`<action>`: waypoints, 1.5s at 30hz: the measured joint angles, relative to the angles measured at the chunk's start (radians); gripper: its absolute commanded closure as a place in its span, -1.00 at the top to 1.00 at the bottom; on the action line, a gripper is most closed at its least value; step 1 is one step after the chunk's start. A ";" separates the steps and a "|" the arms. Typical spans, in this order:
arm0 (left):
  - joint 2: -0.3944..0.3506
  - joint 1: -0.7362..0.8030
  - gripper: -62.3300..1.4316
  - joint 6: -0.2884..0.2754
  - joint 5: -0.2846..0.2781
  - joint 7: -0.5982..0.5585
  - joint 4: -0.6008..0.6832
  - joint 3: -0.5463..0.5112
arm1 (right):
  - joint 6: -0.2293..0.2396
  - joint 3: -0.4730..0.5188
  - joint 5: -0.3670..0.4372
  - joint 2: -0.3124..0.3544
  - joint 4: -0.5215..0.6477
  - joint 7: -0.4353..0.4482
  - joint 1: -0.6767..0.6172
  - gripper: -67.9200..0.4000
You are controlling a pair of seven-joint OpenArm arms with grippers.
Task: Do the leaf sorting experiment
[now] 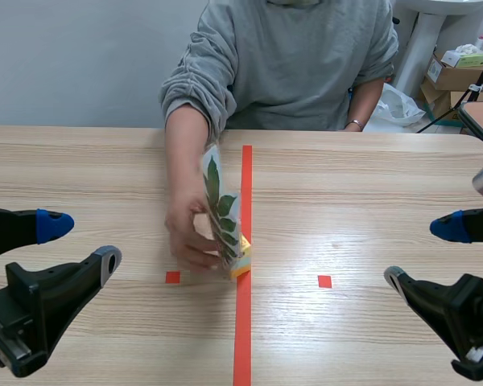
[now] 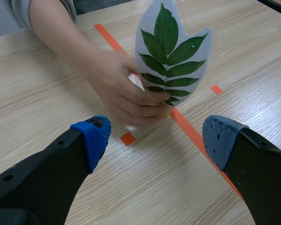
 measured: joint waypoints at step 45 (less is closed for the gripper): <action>0.000 0.000 0.42 0.000 0.000 0.000 0.000 0.000 | 0.102 -0.231 -0.001 0.077 -0.265 -0.056 0.380 0.30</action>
